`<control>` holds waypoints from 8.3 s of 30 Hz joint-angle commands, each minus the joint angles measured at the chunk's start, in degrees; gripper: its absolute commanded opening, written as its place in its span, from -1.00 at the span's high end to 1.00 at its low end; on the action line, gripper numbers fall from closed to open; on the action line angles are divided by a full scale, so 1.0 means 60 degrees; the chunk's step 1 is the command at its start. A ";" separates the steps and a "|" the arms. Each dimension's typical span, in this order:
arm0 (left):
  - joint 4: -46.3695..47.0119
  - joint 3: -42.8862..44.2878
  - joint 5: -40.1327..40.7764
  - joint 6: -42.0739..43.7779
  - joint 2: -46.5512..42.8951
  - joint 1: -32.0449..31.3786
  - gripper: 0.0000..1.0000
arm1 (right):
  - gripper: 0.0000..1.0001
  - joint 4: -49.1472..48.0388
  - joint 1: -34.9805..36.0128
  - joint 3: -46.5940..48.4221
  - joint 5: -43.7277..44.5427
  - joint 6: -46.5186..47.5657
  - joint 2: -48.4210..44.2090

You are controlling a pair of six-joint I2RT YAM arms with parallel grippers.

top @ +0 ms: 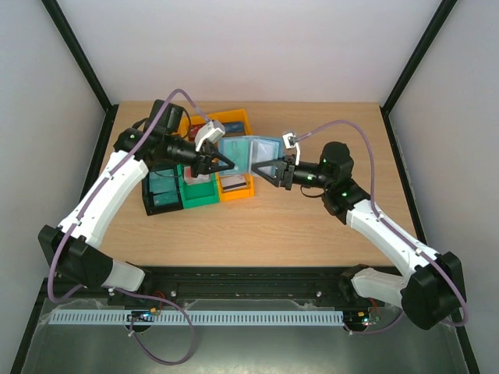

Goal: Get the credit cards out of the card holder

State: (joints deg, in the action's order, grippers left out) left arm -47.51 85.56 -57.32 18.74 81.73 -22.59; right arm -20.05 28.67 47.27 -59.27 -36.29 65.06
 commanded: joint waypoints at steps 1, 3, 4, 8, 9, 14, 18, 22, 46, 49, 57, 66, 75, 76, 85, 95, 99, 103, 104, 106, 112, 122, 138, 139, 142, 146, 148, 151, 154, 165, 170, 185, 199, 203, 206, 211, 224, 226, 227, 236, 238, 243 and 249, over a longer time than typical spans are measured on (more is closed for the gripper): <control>0.0169 0.0021 -0.0050 0.0012 -0.0213 -0.0058 0.89 | 0.62 -0.0823 0.0142 0.0099 0.0334 -0.0218 0.0175; -0.0011 0.0273 0.0401 0.0153 -0.0250 -0.0002 0.15 | 0.93 -0.0529 0.0131 0.0240 0.0149 0.0051 0.0190; -0.0161 0.0458 0.0589 0.0329 -0.0296 0.0119 0.01 | 0.96 -0.0243 0.0123 0.0315 0.0081 0.0343 0.0168; -0.0572 0.0652 0.0391 0.0829 -0.0624 0.0851 -0.04 | 0.97 0.0275 0.0111 0.0450 -0.0173 0.0821 -0.0058; -0.0715 0.0641 0.0315 0.1001 -0.0672 0.0931 -0.04 | 0.97 0.0295 0.0107 0.0463 -0.0291 0.0864 -0.0105; -0.0873 0.0349 0.0336 0.1283 -0.0792 0.1001 0.02 | 0.97 0.0188 0.0100 0.0545 -0.0653 0.0951 -0.0327; -0.0648 0.0203 0.0436 0.1087 -0.0790 0.1003 0.13 | 0.97 -0.0037 0.0093 0.0481 -0.0844 0.0767 -0.0384; -0.0460 0.0073 0.0130 0.0844 -0.0746 0.0976 0.13 | 0.97 -0.0356 0.0109 0.0398 -0.0947 0.0443 -0.0254; 0.0036 0.0029 -0.0218 0.0485 -0.0178 -0.0023 -0.10 | 0.97 -0.2046 0.0259 0.0109 -0.1409 -0.0689 0.0272; -0.0042 0.0196 -0.0476 0.0500 -0.0105 -0.0085 0.07 | 0.97 -0.1979 0.0290 0.0090 -0.1204 -0.0596 0.0329; -0.0231 0.0138 -0.0234 0.0696 -0.0247 -0.0096 0.96 | 0.06 0.0689 0.0319 0.0881 0.0879 0.0744 0.1098; 0.0127 -0.0152 0.0668 0.0312 -0.0156 -0.0248 0.96 | -0.70 -0.0722 0.0928 0.1183 0.1126 0.0442 0.1440; 0.0066 -0.0177 0.0852 0.0378 -0.0098 -0.0378 0.96 | -0.65 -0.1102 0.1199 0.1324 0.1801 0.0066 0.1865; 0.0033 -0.0169 0.0837 0.0414 -0.0112 -0.0380 0.96 | -0.44 -0.1159 0.1199 0.1333 0.1824 0.0039 0.1871; -0.0675 0.0035 0.0634 0.1211 -0.0244 -0.0346 0.68 | 0.97 -0.0388 0.1166 0.1351 0.1789 0.0742 0.1505; -0.1192 0.0156 -0.0106 0.1814 -0.0787 0.0980 0.14 | 0.97 -0.0201 0.0803 0.1052 -0.0086 0.1565 0.0586; -0.1026 0.0235 -0.0023 0.1597 -0.0749 0.1004 0.22 | 0.97 -0.0216 0.0803 0.1105 -0.0572 0.1549 0.0619; -0.1514 0.0502 -0.0394 0.2205 -0.0785 0.1216 0.17 | 0.97 -0.0189 0.0803 0.1083 -0.0962 0.1699 0.0517; -0.1688 0.0529 -0.0538 0.2428 -0.0821 0.1344 0.13 | 0.97 -0.0126 0.0803 0.1087 -0.0988 0.1797 0.0463; -0.1800 0.0502 -0.0706 0.2557 -0.0930 0.1633 0.08 | 0.97 0.0091 0.0803 0.1125 -0.0988 0.1970 0.0410; -0.1631 0.0323 -0.1016 0.2349 -0.0981 0.1699 -0.07 | 0.97 0.0192 0.0800 0.1260 -0.1090 0.1898 0.0598; -0.1930 0.0369 -0.1252 0.2636 -0.0906 0.1550 -0.42 | 0.97 0.0246 0.0803 0.1295 -0.0649 0.1762 0.0630; -0.1746 0.0642 -0.1435 0.2201 -0.0818 0.1544 -0.54 | 0.97 0.0687 0.0803 0.1540 -0.0493 0.1912 0.0802; -0.1525 0.0651 -0.1188 0.1881 -0.0775 0.1429 -0.56 | 0.97 0.0681 0.0803 0.1549 -0.0473 0.1905 0.0815; -0.1439 0.0811 -0.0688 0.1716 -0.0604 0.0852 -0.66 | 0.97 0.0777 0.0803 0.1613 -0.0376 0.1922 0.0885; -0.1478 0.0973 -0.0616 0.1797 -0.0490 0.0753 -0.55 | 0.97 0.0890 0.0803 0.1674 -0.0393 0.1953 0.0923; -0.1508 0.0922 -0.0515 0.1910 -0.0501 0.0764 -0.47 | 0.97 0.0917 0.0803 0.1673 -0.0403 0.1983 0.0906; -0.1462 0.0766 -0.0515 0.1977 -0.0540 0.0782 -0.21 | 0.97 0.0915 0.0803 0.1679 -0.0411 0.1991 0.0905; -0.1594 0.0813 -0.0674 0.2207 -0.0543 0.0883 0.02 | 0.97 0.1011 0.0803 0.1700 -0.0516 0.2083 0.0892; -0.1646 0.0506 -0.1260 0.2479 -0.0589 0.1335 -0.03 | 0.97 0.1205 0.0803 0.1759 -0.0906 0.2240 0.0925; -0.1072 0.0387 -0.0836 0.1799 -0.0473 0.0877 0.29 | 0.97 0.1015 0.0811 0.1739 -0.0995 0.2017 0.1013; -0.0261 0.0108 0.0269 0.0801 -0.0497 0.0486 0.96 | -0.28 0.2874 0.1082 0.2169 0.1305 0.3433 0.0956; -0.0707 0.0120 -0.0377 0.1285 -0.0499 0.0425 0.96 | -0.23 0.0957 0.1389 0.2176 0.0211 0.2227 0.1943; -0.1149 0.0247 -0.0742 0.1800 -0.0547 0.0425 0.96 | 0.57 0.0443 0.1389 0.2011 0.0037 0.2081 0.1852; -0.1284 0.0310 -0.0888 0.1929 -0.0542 0.0421 0.96 | 0.96 0.0375 0.1378 0.1958 -0.0061 0.2061 0.1850; -0.1545 0.0506 -0.0971 0.2164 -0.0674 0.0921 0.33 | 0.97 0.0040 0.1143 0.1684 -0.0502 0.1950 0.1535; -0.1551 0.0268 -0.1106 0.2443 -0.1032 0.1868 0.07 | 0.97 -0.0172 0.0847 0.1411 -0.1388 0.1838 0.1066; -0.1520 0.0270 -0.1114 0.2382 -0.1039 0.1876 0.07 | 0.97 -0.0215 0.0847 0.1432 -0.1412 0.1798 0.1079; -0.1452 0.0264 -0.1122 0.2265 -0.1050 0.1875 0.07 | 0.97 -0.0213 0.0847 0.1460 -0.1383 0.1740 0.1088; -0.0712 0.0154 -0.0656 0.1115 -0.0961 0.1395 -0.04 | 0.97 -0.0678 0.0896 0.1513 -0.1032 0.1139 0.1396; -0.0414 0.0128 -0.0395 0.0735 -0.0905 0.1288 -0.03 | 0.97 -0.0719 0.0979 0.1561 -0.0934 0.1099 0.1480; 0.0006 -0.0095 0.0104 0.0367 -0.0756 0.1039 0.00 | 0.97 -0.0570 0.1196 0.1749 -0.0829 0.1208 0.1674; 0.0082 -0.0253 0.0250 0.0338 -0.0654 0.0808 0.51 | 0.86 -0.0490 0.1213 0.1786 -0.0755 0.1283 0.1831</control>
State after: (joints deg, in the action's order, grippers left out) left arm -49.04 85.14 -57.91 21.89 76.86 -17.12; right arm -20.03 35.20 55.77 -63.07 -28.97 75.79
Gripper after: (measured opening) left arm 0.440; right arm 0.076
